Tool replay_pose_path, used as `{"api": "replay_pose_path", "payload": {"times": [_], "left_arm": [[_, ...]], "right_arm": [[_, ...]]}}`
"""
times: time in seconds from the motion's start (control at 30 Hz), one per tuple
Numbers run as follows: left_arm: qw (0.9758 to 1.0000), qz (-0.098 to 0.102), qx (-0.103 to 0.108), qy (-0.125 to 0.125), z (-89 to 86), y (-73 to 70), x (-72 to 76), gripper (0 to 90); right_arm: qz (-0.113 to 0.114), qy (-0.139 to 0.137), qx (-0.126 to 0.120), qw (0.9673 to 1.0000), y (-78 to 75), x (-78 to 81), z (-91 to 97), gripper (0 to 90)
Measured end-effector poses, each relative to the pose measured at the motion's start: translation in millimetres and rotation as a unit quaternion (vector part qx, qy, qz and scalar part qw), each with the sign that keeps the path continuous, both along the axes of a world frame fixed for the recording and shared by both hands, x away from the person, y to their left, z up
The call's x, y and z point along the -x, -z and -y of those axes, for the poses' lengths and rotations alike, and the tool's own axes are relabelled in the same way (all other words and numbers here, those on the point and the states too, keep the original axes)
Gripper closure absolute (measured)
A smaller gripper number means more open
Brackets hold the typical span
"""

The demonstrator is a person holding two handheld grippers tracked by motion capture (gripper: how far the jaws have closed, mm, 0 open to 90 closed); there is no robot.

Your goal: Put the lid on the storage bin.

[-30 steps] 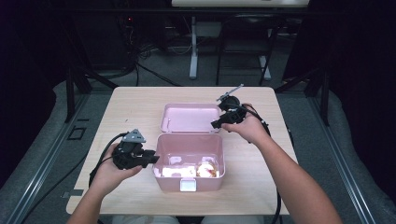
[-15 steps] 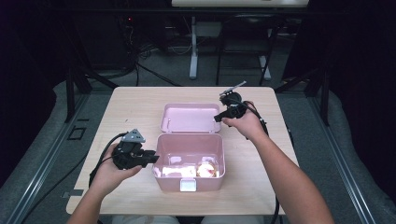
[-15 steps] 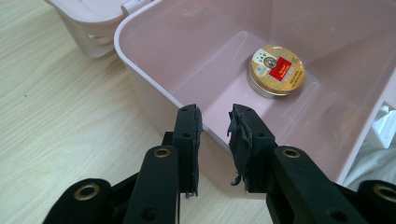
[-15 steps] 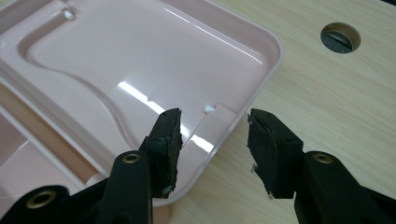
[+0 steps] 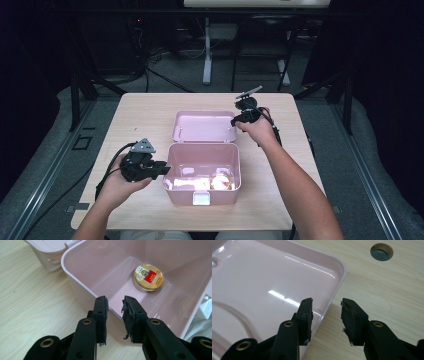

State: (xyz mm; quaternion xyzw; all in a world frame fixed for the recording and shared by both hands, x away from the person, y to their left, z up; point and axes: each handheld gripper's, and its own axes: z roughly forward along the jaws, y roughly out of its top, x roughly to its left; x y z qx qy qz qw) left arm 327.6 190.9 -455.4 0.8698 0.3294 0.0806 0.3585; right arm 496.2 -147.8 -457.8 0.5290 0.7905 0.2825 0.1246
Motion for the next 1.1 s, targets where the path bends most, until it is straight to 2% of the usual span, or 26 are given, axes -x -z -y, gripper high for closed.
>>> {"api": "replay_pose_path", "payload": {"times": [0.1, 0.3, 0.7, 0.83, 1.1], "left_arm": [[1.0000, 0.000, 0.000, -0.001, 0.2, 0.0, 0.2, 72.5], [1.0000, 0.000, 0.000, -0.001, 0.2, 0.0, 0.2, 72.7], [1.0000, 0.000, 0.000, -0.001, 0.2, 0.0, 0.1, 72.9], [1.0000, -0.001, 0.000, -0.001, 0.1, -0.1, 0.1, 72.9], [1.0000, -0.001, 0.002, -0.002, 0.2, 0.0, 0.0, 73.0]], "right_arm": [[-0.002, 0.014, 0.003, 0.9999, 3.9, -4.7, 0.1, 64.8], [-0.006, 0.036, -0.004, 0.9993, 11.4, -14.2, -2.5, 67.1], [-0.023, 0.083, -0.022, 0.9961, 20.6, -25.1, -9.6, 75.9], [-0.033, 0.092, -0.026, 0.9948, 22.1, -26.1, -11.9, 77.8], [-0.033, 0.104, -0.024, 0.9937, 21.7, -27.4, -13.3, 80.4]]}}
